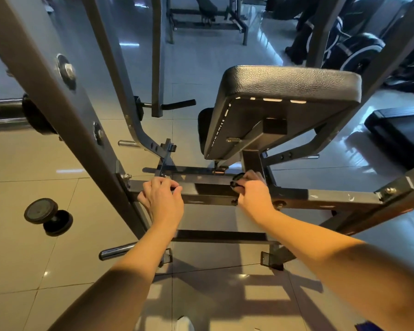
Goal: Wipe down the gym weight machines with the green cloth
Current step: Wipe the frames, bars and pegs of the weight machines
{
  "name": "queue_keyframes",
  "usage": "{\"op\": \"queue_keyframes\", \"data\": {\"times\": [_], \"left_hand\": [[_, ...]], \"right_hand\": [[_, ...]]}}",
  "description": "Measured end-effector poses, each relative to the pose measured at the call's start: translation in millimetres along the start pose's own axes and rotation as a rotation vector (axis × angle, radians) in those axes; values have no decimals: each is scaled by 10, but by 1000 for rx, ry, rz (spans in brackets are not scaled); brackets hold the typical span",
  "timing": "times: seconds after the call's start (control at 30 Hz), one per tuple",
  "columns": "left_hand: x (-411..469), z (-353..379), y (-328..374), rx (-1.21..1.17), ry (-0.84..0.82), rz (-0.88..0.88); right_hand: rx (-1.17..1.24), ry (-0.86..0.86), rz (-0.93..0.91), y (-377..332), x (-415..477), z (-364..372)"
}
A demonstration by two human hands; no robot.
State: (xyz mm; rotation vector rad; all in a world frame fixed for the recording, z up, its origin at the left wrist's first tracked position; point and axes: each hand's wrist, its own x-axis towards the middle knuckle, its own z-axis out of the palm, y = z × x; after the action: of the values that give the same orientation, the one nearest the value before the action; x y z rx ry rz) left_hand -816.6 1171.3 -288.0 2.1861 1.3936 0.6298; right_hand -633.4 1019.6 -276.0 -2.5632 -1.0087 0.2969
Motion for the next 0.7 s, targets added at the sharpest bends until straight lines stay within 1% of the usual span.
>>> {"op": "queue_keyframes", "data": {"times": [0.07, 0.13, 0.2, 0.27, 0.33, 0.43, 0.5, 0.6, 0.67, 0.7], "left_hand": [[28, -34, -40, -6, 2, -19], [57, -66, -98, 7, 16, -32], [82, -96, -151, 32, 24, -35], [96, -125, -174, 42, 37, -39], [94, -131, -174, 45, 42, -38], [81, -115, -131, 18, 22, -36], [90, -78, -105, 9, 13, -17], [90, -24, -74, 3, 7, 15], [77, -4, -47, 4, 3, 30], [68, 4, -34, 7, -1, 35]], "right_hand": [[39, -17, -14, -277, 3, 198], [48, -60, -147, -737, -23, 353], [128, -54, -283, -1140, -73, 479], [125, -28, -386, -1330, -92, 542], [104, -55, -396, -1278, -117, 502], [89, -105, -319, -857, -126, 290], [38, -120, -207, -441, -135, 52], [-31, -34, 1, 224, -182, -278], [-30, 25, 132, 408, -205, -360], [-17, 50, 183, 381, -204, -330]]}}
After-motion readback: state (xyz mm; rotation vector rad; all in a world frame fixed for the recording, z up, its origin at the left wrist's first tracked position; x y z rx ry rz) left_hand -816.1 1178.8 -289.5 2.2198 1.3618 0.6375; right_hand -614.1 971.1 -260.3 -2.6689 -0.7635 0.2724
